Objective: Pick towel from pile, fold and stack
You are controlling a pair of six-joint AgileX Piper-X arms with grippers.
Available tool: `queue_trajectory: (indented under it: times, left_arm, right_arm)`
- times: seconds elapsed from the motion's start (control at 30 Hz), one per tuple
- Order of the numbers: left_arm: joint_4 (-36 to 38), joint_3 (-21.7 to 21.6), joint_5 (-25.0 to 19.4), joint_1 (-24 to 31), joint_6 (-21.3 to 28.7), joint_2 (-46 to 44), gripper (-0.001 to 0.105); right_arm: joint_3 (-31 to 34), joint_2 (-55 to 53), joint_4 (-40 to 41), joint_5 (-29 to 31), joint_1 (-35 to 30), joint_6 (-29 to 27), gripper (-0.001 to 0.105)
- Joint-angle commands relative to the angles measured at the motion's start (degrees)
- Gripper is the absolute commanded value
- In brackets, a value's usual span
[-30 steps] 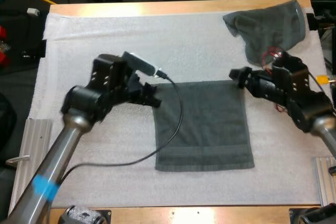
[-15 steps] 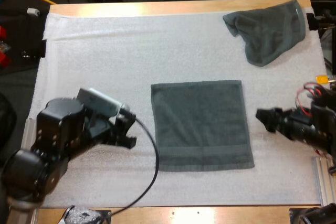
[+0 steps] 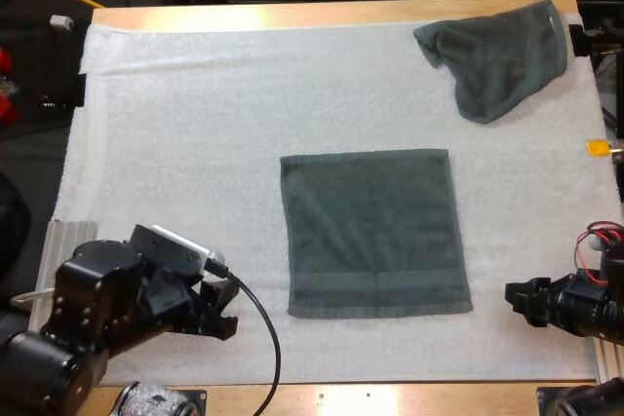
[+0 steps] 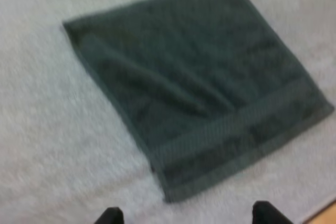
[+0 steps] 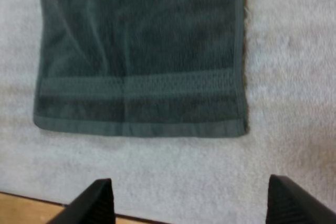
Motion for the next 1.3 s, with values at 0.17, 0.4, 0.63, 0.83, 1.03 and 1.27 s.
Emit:
queue_trajectory:
  times: [0.17,0.4,0.63,0.83,1.03,1.27]
  left_arm:
    - [-2.8,6.7,3.2,0.1,-2.0,-0.1,0.05]
    - [-6.5,12.6,4.6,0.1,-3.5,-0.1,0.05]
    - [-7.7,14.1,4.6,0.1,-3.5,-0.1,0.05]
    - [-8.0,14.2,4.7,0.1,-3.5,-0.1,0.05]
    - [-8.0,14.2,5.5,0.1,-3.5,-0.1,0.05]
    - [-8.0,14.2,5.6,0.1,-3.5,-0.1,0.05]
  right_arm:
    - [7.3,0.3,-2.2,-0.5,0.0,-0.6,0.057]
    - [16.9,2.4,-11.8,-6.1,0.0,2.9,0.044]
    - [22.0,9.5,-20.1,-6.1,0.0,5.0,0.044]
    - [22.0,18.4,-26.0,-6.1,0.1,6.2,0.044]
    - [22.0,26.3,-30.4,-6.1,0.1,7.0,0.044]
    - [22.0,33.1,-34.3,-7.4,0.1,7.1,0.044]
